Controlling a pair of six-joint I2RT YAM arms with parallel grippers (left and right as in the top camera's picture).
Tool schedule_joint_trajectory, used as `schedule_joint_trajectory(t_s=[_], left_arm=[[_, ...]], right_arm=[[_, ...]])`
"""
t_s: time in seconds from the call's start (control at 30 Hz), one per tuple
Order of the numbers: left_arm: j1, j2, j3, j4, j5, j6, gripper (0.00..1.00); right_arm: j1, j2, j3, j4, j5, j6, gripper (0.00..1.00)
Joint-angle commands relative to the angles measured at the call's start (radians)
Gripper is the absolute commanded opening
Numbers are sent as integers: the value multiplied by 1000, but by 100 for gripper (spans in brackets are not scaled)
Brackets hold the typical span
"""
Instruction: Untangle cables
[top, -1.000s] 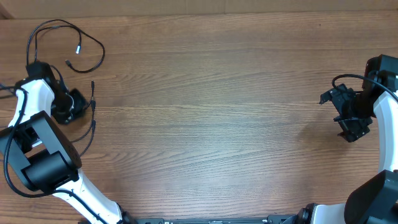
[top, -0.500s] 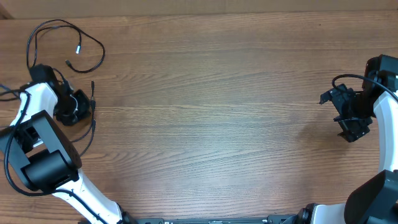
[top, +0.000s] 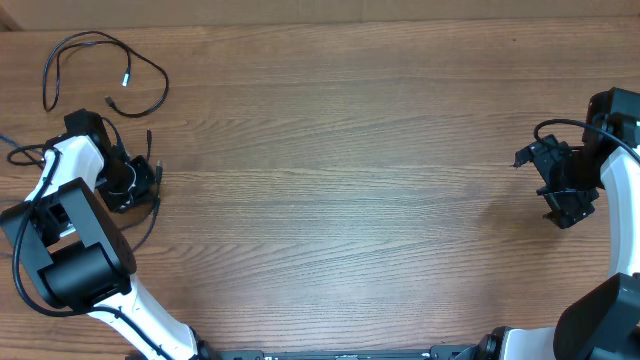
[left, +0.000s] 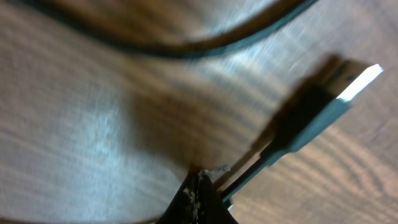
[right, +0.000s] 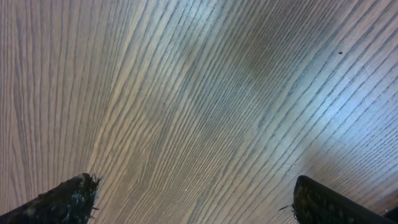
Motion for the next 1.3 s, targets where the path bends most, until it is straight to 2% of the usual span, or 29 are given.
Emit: schedule_joint_trajectory(t_s=[0.0, 0.23, 0.6, 0.8, 0.93, 1.27], left_arm=[[-5, 22, -40, -28, -30, -28, 4], [-5, 21, -3, -82, -50, -27, 4], [-6, -49, 200, -251, -9, -28, 4], [-6, -222, 212, -253, 68, -27, 4], [-6, -367, 212, -275, 166, 33, 4], [-7, -753, 212, -443, 253, 34, 4]], right_arm=[[-1, -4, 0, 2, 3, -6, 100], [-1, -4, 0, 2, 3, -6, 100], [-1, -4, 0, 2, 3, -6, 100], [-1, -4, 0, 2, 3, -6, 100], [-1, -4, 0, 2, 3, -6, 100], [-1, -4, 0, 2, 3, -6, 100]])
